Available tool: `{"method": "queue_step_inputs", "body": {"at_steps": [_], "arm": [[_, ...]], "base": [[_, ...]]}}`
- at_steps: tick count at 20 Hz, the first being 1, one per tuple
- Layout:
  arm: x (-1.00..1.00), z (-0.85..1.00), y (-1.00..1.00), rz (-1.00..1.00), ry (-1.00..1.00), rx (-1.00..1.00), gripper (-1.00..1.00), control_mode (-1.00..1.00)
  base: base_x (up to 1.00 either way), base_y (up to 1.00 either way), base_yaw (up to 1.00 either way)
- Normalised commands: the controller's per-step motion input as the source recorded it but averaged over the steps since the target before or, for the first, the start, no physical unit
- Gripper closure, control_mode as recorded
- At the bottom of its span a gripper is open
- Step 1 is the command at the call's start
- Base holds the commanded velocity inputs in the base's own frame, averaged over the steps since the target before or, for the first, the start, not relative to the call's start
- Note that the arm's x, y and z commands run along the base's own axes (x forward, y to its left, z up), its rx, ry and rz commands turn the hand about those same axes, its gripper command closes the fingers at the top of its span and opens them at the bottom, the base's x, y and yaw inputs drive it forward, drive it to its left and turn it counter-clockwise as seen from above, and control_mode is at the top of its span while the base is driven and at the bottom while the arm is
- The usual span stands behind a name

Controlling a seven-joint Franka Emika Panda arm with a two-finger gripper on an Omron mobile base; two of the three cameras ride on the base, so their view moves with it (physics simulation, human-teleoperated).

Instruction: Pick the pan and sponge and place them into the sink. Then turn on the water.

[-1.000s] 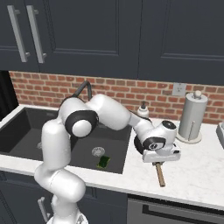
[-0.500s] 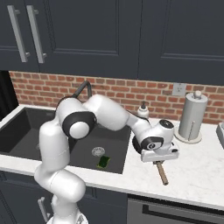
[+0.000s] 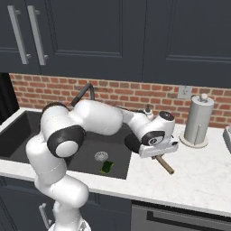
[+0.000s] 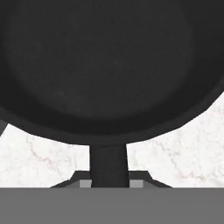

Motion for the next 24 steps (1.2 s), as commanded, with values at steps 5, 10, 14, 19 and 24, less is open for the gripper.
{"method": "queue_step_inputs", "body": {"at_steps": [5, 10, 14, 19, 24], "arm": [[0.00, 0.49, 0.38, 0.12, -0.03, 0.00, 1.00, -1.00], [0.00, 0.17, 0.36, 0.07, -0.08, 0.01, 1.00, -1.00], [0.04, 0.03, 0.38, 0.06, -0.03, 0.02, 1.00, -1.00], [0.16, 0.00, 0.42, 0.09, -0.03, 0.04, 1.00, -1.00], [0.18, 0.00, 0.42, 0.16, 0.00, 0.03, 1.00, -1.00]], "base": [[0.00, 0.00, 0.00], [0.00, 0.00, 0.00], [0.00, 0.00, 0.00], [0.00, 0.00, 0.00], [0.00, 0.00, 0.00]]}}
